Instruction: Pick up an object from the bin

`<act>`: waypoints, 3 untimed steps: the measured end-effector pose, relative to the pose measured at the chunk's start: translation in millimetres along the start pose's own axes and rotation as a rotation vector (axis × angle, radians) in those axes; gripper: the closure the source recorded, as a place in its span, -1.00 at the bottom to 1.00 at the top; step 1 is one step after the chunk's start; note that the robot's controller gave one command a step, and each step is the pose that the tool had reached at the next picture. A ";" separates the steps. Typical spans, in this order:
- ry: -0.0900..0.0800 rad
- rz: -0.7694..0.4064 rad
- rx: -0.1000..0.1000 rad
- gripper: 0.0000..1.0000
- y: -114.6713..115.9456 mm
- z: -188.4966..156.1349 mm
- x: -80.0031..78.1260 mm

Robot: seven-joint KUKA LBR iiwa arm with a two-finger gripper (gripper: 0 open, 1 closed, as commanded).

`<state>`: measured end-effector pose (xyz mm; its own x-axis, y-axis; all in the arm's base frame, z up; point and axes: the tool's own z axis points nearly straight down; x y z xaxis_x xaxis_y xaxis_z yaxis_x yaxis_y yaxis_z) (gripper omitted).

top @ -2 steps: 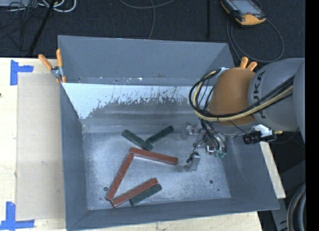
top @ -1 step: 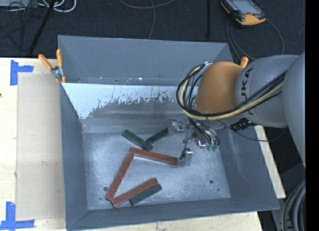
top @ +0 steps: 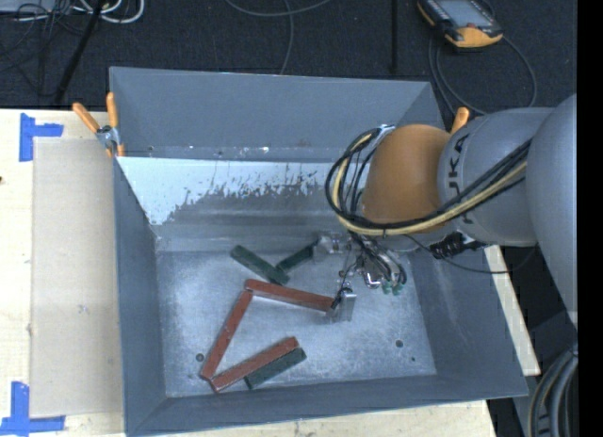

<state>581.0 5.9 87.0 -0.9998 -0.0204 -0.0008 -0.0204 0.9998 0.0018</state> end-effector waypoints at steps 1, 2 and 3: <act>0.001 0.017 0.002 1.00 44.7 17.3 25.2; 0.001 0.017 0.002 1.00 44.7 17.3 25.3; -0.005 -0.012 0.002 1.00 32.1 -159.8 -0.4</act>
Offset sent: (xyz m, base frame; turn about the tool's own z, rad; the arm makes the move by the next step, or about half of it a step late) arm 0.0000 0.0000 0.0000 0.0000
